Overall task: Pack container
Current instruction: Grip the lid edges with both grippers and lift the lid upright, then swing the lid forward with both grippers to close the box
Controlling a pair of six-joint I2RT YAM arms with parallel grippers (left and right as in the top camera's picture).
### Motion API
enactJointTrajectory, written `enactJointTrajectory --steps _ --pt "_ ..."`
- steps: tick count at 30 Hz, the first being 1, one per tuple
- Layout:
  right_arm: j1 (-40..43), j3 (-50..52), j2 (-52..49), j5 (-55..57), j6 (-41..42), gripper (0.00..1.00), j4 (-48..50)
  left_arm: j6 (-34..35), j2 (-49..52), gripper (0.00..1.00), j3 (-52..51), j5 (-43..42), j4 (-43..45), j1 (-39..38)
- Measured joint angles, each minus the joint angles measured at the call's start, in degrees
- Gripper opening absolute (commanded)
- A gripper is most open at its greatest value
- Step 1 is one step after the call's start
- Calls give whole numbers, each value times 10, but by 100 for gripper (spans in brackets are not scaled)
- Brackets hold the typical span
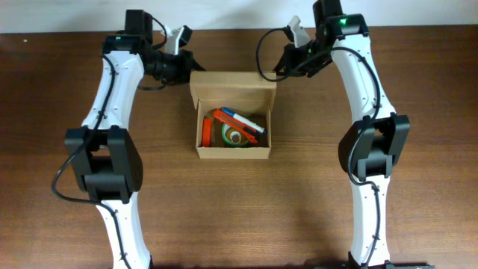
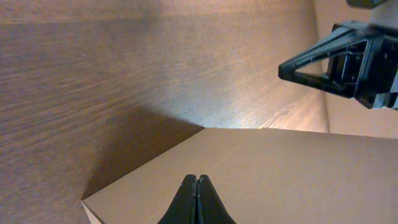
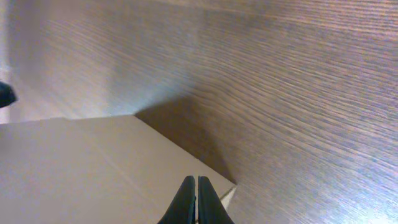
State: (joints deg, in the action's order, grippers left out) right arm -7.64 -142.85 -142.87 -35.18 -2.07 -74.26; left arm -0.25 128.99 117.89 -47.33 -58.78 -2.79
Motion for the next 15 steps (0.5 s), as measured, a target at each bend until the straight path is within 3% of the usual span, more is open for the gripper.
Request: enactJointTrajectory --steps 15 --pt "-71 -3 92 162 -29 4 -73 -17 -45 2 0 113 -94 -38"
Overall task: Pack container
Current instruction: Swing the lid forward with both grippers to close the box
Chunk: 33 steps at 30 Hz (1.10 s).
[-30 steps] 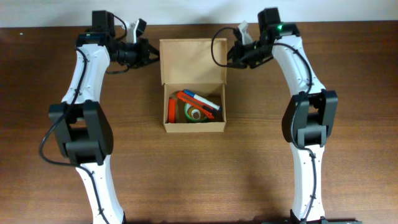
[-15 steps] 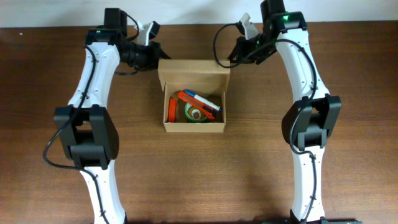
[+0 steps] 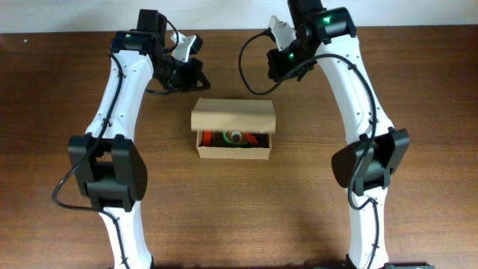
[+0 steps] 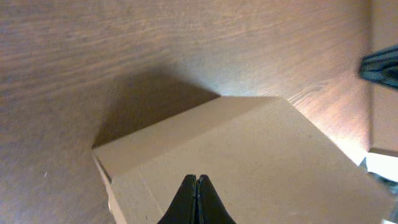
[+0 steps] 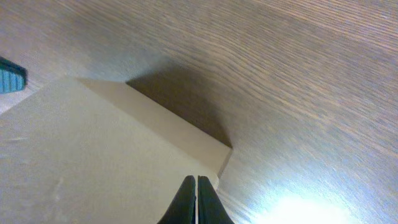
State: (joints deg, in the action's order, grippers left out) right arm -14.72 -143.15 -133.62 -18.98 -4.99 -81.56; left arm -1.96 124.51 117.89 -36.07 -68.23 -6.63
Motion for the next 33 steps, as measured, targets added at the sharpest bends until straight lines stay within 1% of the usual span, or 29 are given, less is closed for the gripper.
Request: enactJointTrajectory --steps 7,12,15,19,23,27,29,33 --pt "-2 0 28 55 -1 4 -33 -12 -22 2 0 70 -92 -20" --pt "-19 0 57 106 -1 4 -76 -19 -30 2 0 131 -114 -29" --pt "-38 8 81 132 -2 4 -87 -20 -57 2 0 171 -122 -36" --pt "-57 94 147 149 -2 4 -73 -22 -113 2 0 207 -131 -42" --pt "-59 245 235 151 -2 4 -38 -26 -167 2 -3 232 -129 -45" --pt "-59 353 295 150 -2 4 -24 -30 -211 2 -51 264 -97 -68" --pt "-59 383 309 146 -1 4 -15 -30 -223 2 -97 281 -76 -89" --pt "-59 405 311 134 -2 4 9 -30 -220 2 -171 295 -46 -113"
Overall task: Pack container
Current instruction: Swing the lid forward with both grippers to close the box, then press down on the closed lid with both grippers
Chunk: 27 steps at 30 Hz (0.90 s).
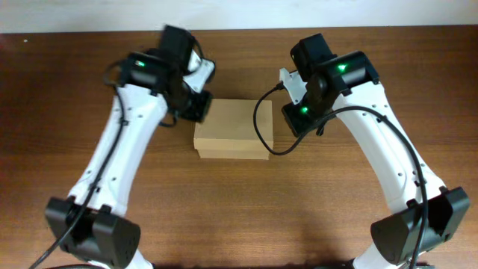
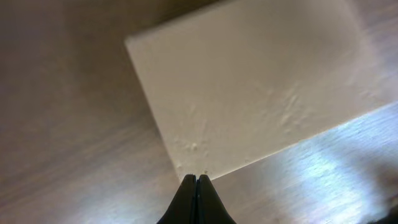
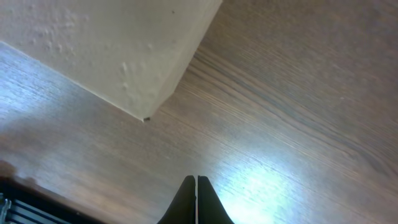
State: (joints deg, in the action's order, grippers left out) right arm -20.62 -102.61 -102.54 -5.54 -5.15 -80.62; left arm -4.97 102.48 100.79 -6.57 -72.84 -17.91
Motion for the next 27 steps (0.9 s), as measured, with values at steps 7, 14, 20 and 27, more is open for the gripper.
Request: enactJointTrajectory --steps 7,14,20,27 --pt "-3 12 -1 -19 0 4 18 0 2 2 -46 12 29 -1" --pt "-47 12 -36 -25 0 4 44 0 2 2 -46 13 33 -1" --pt "-63 12 -71 -29 0 4 56 0 2 2 -69 13 50 -1" --pt "-63 12 -100 -30 0 4 59 0 2 2 -125 13 72 -1"
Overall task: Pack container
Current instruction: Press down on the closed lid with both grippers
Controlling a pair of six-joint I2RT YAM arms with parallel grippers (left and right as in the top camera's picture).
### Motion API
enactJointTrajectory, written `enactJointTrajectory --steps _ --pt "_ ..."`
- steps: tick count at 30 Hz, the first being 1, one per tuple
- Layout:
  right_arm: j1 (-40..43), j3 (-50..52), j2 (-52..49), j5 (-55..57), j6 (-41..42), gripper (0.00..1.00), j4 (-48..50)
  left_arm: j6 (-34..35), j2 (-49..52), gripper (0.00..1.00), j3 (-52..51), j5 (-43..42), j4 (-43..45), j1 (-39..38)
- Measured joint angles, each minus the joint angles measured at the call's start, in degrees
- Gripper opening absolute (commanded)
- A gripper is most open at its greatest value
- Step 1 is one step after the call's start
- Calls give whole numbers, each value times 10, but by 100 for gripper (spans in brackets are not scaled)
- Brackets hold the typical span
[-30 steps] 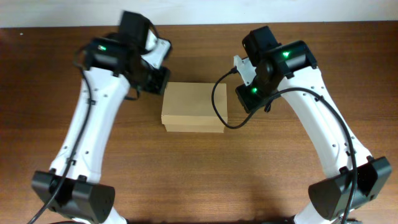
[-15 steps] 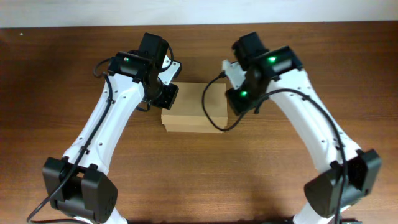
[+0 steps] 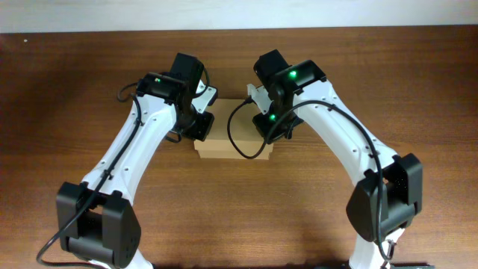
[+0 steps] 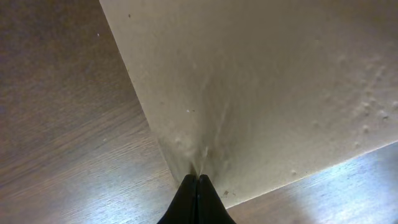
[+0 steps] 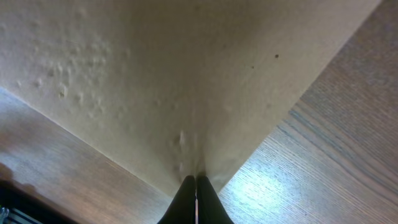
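Note:
The cardboard box (image 3: 232, 149) sits mid-table with its lid folded flat, so its contents are hidden. My left gripper (image 3: 200, 128) is shut, its tips (image 4: 196, 178) touching the lid (image 4: 267, 81) near the left front corner. My right gripper (image 3: 267, 128) is also shut, and its tips (image 5: 196, 179) rest on the lid (image 5: 186, 74) near the right front corner. Neither gripper holds anything. The lid surface dents slightly under both tips.
Brown wooden table (image 3: 314, 209) all around the box. Both arms reach in from the front, crossing the table left and right of the box. A pale wall edge runs along the far side (image 3: 239, 15).
Both shut grippers were above the table just off the closed box's corners. Now they are lower and further in, with their tips touching the lid. The box has stayed in place.
First the box stood open with its flap upright at the back, orange and blue items and a tape roll visible, both shut grippers behind the flap. Then the flap leaned over the contents. Then it lay flat and hid them. Now both tips rest on it.

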State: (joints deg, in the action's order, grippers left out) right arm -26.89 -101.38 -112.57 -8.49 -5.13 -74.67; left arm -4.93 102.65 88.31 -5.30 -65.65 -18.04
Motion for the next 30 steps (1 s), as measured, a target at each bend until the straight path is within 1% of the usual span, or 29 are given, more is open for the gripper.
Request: enactJointTrajectory --steps 7,10,19,21,24,27,30 --pt "0 0 -43 -1 1 4 2 2 0 2 -45 0 28 0" --pt "0 -1 -45 -4 0 4 3 5 0 2 -62 0 41 0" --pt "0 -5 -46 -6 0 4 12 23 -6 2 -68 2 63 0" --pt "0 -14 -47 -6 0 4 12 31 -3 2 -54 10 60 0" --pt "0 -43 -49 2 0 4 5 42 5 2 -2 37 43 0" --pt "0 -115 -49 44 0 4 -12 47 5 2 78 78 20 1" --pt "0 -198 -49 111 5 4 -31 50 5 2 160 117 3 8"
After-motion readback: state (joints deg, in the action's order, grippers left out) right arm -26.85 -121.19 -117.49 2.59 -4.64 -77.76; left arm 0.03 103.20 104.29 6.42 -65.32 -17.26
